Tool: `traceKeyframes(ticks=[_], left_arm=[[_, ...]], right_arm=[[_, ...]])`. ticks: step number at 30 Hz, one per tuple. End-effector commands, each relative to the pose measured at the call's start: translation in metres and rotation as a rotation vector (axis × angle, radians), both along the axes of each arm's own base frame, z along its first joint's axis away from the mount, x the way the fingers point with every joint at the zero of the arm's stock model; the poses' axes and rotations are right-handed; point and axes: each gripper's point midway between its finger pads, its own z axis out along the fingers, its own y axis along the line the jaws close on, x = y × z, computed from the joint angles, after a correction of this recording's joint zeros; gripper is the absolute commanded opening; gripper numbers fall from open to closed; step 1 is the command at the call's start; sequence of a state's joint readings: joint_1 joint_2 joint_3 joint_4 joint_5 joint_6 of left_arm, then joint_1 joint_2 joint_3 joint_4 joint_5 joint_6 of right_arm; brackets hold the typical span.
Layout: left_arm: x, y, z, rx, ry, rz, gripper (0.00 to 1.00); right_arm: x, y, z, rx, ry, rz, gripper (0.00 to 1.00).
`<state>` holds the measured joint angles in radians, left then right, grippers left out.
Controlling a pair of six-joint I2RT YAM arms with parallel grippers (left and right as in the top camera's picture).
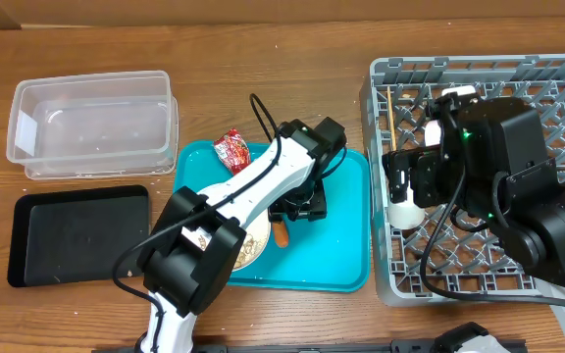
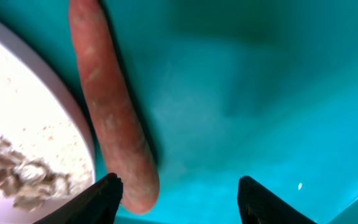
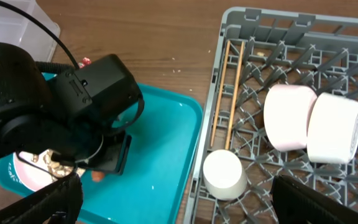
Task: Sort waste into correct bins and load items into the dishwasher
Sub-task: 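Lift the carrot and carry it left to the black tray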
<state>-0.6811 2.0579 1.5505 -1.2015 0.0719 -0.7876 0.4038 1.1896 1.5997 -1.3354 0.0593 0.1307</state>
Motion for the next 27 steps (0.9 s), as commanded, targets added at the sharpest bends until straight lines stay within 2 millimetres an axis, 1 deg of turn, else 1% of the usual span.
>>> traceKeyframes(ticks=[1,3,8,11,12,13,15,16,17,18,19,22,24,27], left_arm=[[-0.007,0.005,-0.012,0.026,0.022,0.036,0.62],[-0.012,0.011,-0.015,0.046,0.036,0.052,0.63],[-0.015,0.017,-0.023,0.055,0.047,0.062,0.67],[-0.022,0.023,-0.028,0.077,0.067,0.082,0.65],[-0.022,0.024,-0.029,0.080,0.070,0.091,0.63],[-0.022,0.025,-0.029,0.081,0.069,0.102,0.61],[-0.018,0.024,-0.030,0.069,0.060,0.108,0.60],[-0.016,0.024,-0.030,0.063,0.056,0.110,0.58],[-0.014,0.024,-0.030,0.058,0.052,0.109,0.53],[-0.011,0.023,-0.031,0.045,0.048,0.114,0.45],[-0.010,0.022,-0.031,0.036,0.047,0.109,0.38],[-0.007,0.017,-0.032,0.002,0.043,0.081,0.32],[-0.006,0.019,-0.030,0.002,0.044,0.078,0.18],[0.000,0.024,-0.017,0.025,0.045,0.072,0.20]], right_arm=[[-0.001,-0.001,0.003,0.006,-0.004,-0.009,1.00],[-0.001,-0.001,0.003,0.006,-0.004,-0.009,1.00],[-0.001,-0.001,0.003,0.006,-0.004,-0.009,1.00],[-0.001,-0.001,0.003,0.006,-0.003,-0.009,1.00],[-0.001,-0.001,0.003,0.005,-0.002,-0.009,1.00],[-0.002,-0.002,0.002,0.004,0.001,-0.009,1.00],[-0.002,-0.002,0.002,0.003,0.003,-0.009,1.00],[-0.002,-0.002,0.002,0.003,0.003,-0.009,1.00],[-0.002,-0.002,0.002,0.003,0.003,-0.009,1.00],[-0.002,-0.002,0.002,0.003,0.003,-0.009,1.00],[-0.002,-0.002,0.002,0.003,0.003,-0.009,1.00],[-0.002,-0.002,0.002,0.003,0.004,-0.009,1.00],[-0.005,-0.003,-0.001,-0.004,0.018,-0.009,1.00],[-0.007,-0.004,-0.002,-0.007,0.027,-0.009,1.00]])
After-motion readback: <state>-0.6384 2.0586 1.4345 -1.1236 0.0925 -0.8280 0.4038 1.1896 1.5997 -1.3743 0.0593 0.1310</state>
